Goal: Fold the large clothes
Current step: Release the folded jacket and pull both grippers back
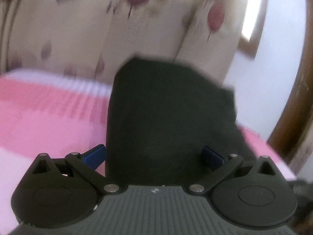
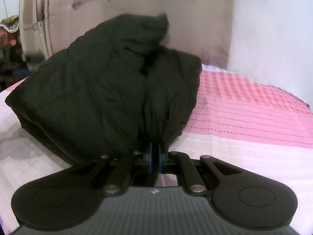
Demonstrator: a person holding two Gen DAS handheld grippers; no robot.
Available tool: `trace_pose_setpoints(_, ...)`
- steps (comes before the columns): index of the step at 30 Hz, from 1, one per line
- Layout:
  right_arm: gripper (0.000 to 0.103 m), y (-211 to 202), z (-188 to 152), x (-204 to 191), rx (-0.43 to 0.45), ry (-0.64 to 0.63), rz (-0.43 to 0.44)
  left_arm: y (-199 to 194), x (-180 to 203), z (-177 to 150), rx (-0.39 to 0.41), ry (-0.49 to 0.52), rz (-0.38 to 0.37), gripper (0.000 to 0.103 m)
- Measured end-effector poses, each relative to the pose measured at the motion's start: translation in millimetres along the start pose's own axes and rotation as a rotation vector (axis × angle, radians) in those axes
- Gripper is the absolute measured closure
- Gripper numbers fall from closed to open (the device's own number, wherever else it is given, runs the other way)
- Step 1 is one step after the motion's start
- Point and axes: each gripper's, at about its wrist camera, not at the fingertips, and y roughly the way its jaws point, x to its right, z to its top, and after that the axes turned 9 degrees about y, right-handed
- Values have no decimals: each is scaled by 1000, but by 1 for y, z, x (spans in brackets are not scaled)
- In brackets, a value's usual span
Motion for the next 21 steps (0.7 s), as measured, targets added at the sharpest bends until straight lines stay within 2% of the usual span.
trace_pose_setpoints(3,96,-15,4,7,30,32,-2,5,-6,-11,-4,-67,-10,0)
trace_pose_setpoints(6,95,-50,24,1,153,47,3,6,-4,-10,-3,-42,-4,0)
trace_pose_setpoints(10,95,-72,56,-45,252,-78,87,7,-3,-9,-3,-36,-1,0)
trace_pose_setpoints(12,96,-60,59,-63,247,-145,92,6,-2,-9,-5,-28,9,0)
trace_pose_setpoints(14,96,-32,53,-73,188,-188,50,6,0,-9,-10,-10,22,0)
trace_pose_setpoints(16,97,-4,38,-66,129,-169,15,6,2,-8,-15,15,37,0)
trace_pose_setpoints(18,97,11,26,-57,126,-153,-23,8,3,-7,-25,33,33,0)
trace_pose_setpoints(21,97,19,14,-45,142,-72,-7,12,4,-6,-44,33,31,0)
